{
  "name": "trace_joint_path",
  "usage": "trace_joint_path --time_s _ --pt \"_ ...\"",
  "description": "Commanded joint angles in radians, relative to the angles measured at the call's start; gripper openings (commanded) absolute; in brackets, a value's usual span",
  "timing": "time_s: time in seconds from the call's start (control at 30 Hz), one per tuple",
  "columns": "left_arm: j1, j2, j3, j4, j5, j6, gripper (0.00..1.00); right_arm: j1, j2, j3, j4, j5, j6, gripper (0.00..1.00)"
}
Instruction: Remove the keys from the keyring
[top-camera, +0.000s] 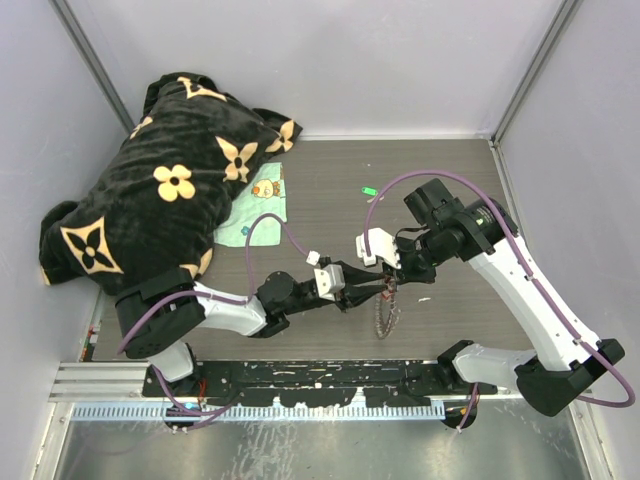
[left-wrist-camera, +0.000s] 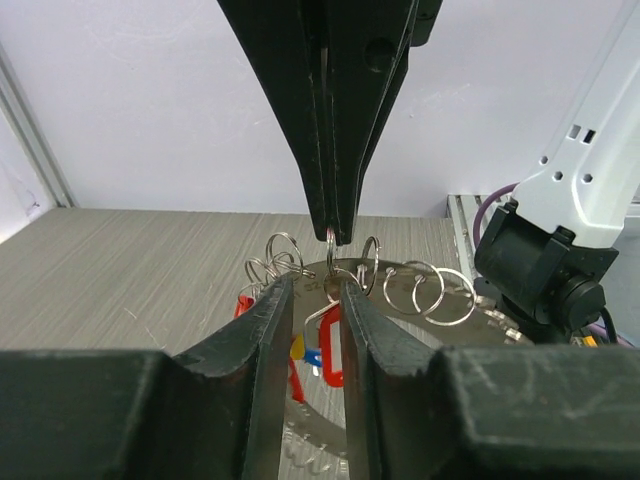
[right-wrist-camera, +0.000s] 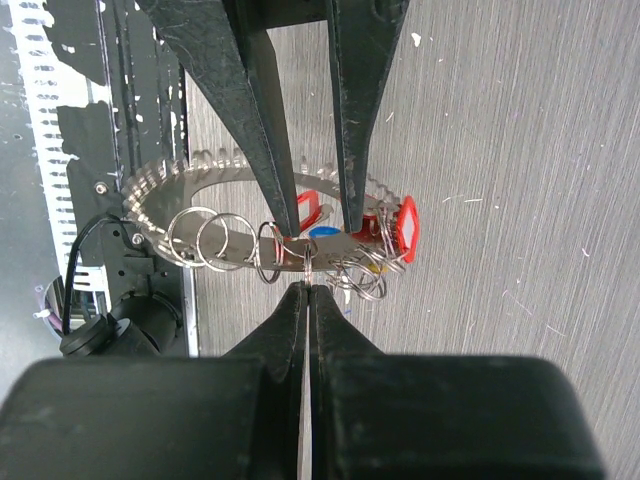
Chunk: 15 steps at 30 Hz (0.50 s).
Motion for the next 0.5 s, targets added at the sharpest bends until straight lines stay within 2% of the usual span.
trace_joint_path --time_s 0.0,0.47 --pt "-0.004 -0.041 -0.002 0.073 0.006 -0.002 0.27 0.005 -0.031 0.018 0.03 -0.027 0.009 0.01" --pt "-0.015 -0.034 0.024 0.073 0.03 -0.016 0.3 0.005 -0.029 0.012 0.032 -0.031 0.011 0.01"
